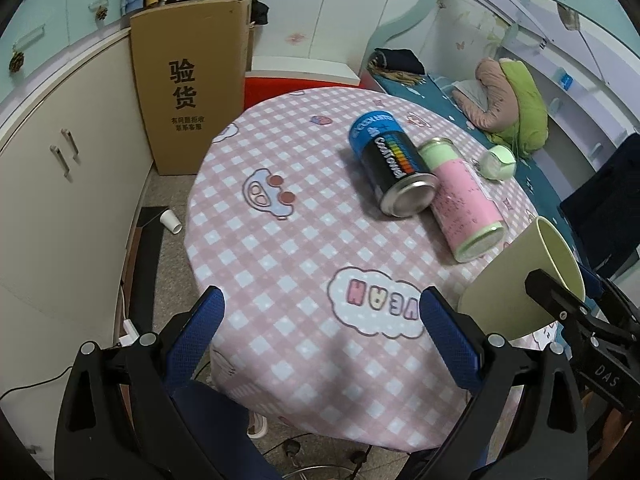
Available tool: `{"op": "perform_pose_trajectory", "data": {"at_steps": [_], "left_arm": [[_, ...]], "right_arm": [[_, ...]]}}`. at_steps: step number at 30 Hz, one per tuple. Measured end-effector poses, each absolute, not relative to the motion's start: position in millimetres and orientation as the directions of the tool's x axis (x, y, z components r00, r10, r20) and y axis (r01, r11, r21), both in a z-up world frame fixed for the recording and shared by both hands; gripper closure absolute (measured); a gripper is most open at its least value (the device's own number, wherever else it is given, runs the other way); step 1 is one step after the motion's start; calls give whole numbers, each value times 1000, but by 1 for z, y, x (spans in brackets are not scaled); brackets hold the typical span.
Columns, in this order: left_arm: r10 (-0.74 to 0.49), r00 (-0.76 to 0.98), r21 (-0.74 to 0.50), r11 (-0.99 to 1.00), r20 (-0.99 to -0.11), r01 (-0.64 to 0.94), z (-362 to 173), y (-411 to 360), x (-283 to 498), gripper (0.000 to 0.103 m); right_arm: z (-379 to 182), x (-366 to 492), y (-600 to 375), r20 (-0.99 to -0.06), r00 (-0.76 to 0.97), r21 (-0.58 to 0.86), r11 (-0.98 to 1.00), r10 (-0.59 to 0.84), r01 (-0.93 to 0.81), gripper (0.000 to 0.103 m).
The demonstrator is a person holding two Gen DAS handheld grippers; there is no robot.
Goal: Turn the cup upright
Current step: 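Lower the upright cup onto the table beside the cans with the left tool, then open the left tool and pull it back from the cup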
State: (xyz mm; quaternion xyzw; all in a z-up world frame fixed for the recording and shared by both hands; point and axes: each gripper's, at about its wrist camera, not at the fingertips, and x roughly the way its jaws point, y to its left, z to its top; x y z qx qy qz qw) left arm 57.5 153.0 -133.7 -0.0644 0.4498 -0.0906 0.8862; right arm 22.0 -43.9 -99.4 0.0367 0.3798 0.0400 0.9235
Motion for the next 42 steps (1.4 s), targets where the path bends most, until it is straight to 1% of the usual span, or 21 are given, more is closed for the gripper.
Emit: {"op": "perform_pose_trajectory", "data": {"at_steps": [13, 16, 18, 20, 21, 22, 32, 42], "left_arm": [[-220, 581, -169, 975, -784, 142, -127, 120, 37, 9], [-214, 582, -165, 977, -784, 138, -127, 116, 32, 9], [-209, 585, -161, 978, -784, 133, -125, 115, 29, 9], [-202, 592, -155, 979, -780, 129, -123, 114, 24, 9], [-199, 594, -153, 980, -780, 127, -122, 113, 23, 9], [-196, 598, -150, 981, -778, 125, -120, 113, 20, 9], [-160, 667, -116, 987, -728, 110, -94, 110, -16, 9], [-130, 743, -71, 991, -657, 111, -64, 98, -60, 8]], "right_arm": [[-104, -5, -62, -688, 720, 101, 994, 91, -30, 24], [-107, -8, -62, -689, 717, 111, 993, 105, -38, 23], [-104, -12, -61, -674, 729, 121, 991, 120, -52, 22], [-100, -16, -59, -662, 739, 117, 991, 124, -62, 20], [-98, -17, -58, -657, 743, 117, 991, 126, -64, 15], [-96, -20, -58, -649, 750, 116, 991, 128, -68, 14], [-66, -53, -65, -584, 800, 122, 989, 139, -83, 11], [-31, -96, -76, -518, 849, 85, 994, 103, -68, 9]]}}
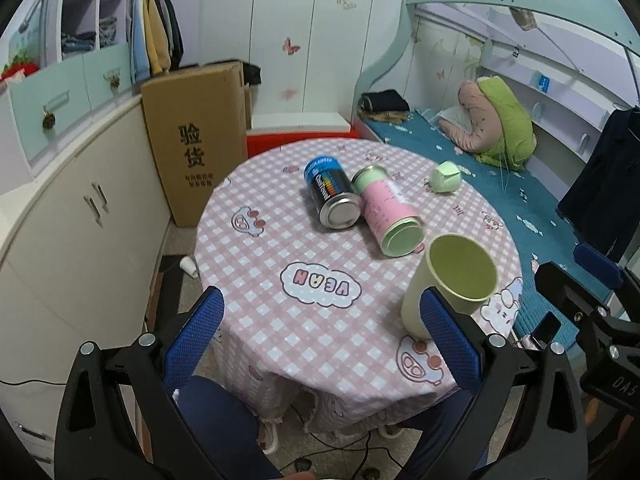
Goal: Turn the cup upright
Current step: 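Open the left tool and pull it back from the cup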
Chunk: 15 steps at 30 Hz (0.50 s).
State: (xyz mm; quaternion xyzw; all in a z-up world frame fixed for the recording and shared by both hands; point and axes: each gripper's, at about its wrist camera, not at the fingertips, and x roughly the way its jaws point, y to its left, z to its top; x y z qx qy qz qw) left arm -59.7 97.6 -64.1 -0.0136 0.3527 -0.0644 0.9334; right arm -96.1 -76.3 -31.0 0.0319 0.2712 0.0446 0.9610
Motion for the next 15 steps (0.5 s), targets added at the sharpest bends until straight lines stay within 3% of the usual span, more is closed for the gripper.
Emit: {"op": "perform_pose_trajectory", "data": {"at_steps": [15], "left_arm": [[-88, 865, -18, 996, -494, 91, -17, 81, -115, 8]], "right_arm": [[7, -144, -78, -411, 910, 20, 998, 62, -59, 5]]}}
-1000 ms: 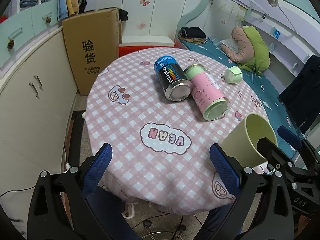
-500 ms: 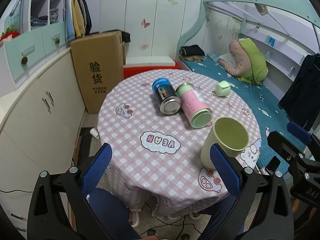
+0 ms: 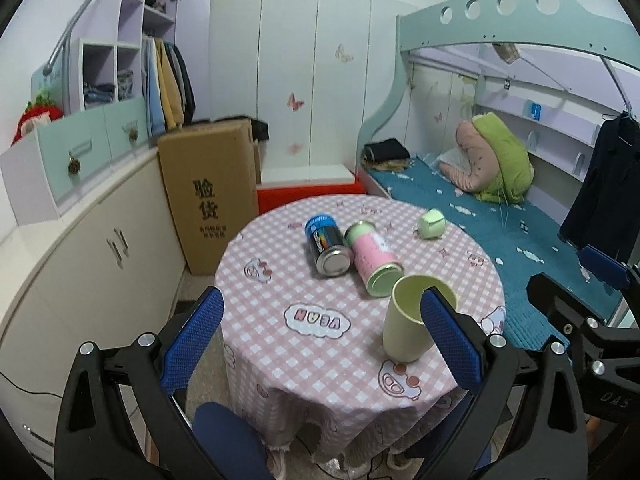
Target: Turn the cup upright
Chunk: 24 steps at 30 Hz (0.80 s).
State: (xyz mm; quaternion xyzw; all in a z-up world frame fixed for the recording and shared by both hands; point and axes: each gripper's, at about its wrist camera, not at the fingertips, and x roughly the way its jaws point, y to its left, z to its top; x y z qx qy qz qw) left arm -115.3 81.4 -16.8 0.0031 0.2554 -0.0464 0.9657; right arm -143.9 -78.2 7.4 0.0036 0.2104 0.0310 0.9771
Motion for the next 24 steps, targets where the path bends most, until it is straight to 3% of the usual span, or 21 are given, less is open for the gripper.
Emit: {"op": "perform_pose_trajectory", "data": {"at_steps": [24], "left_arm": [[-83, 916, -15, 996, -393, 84, -2, 65, -118, 8]], "right_arm": [[19, -145, -87, -370, 928, 19, 999, 47, -43, 5]]}}
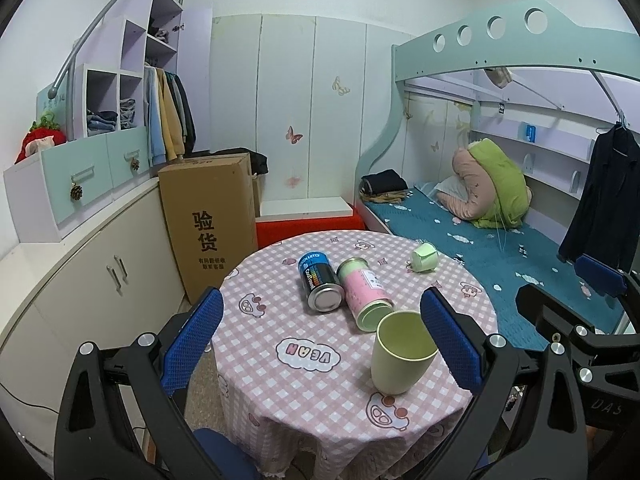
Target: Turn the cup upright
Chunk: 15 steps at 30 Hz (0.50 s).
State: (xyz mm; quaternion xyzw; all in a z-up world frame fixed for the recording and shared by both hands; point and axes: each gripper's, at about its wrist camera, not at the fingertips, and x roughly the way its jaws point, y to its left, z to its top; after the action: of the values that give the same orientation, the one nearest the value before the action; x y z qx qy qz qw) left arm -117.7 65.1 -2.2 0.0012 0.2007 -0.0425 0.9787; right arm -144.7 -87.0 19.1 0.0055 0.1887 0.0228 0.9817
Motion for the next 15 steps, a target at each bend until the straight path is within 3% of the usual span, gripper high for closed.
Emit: {"op": "perform_pose_trajectory", "data": {"at_steps": [15], "left_arm": [[-81, 916, -14, 997, -393, 82, -2, 66, -117, 8]], "right_arm": [[24, -141, -85, -366, 930, 15, 999, 45, -43, 5]]}}
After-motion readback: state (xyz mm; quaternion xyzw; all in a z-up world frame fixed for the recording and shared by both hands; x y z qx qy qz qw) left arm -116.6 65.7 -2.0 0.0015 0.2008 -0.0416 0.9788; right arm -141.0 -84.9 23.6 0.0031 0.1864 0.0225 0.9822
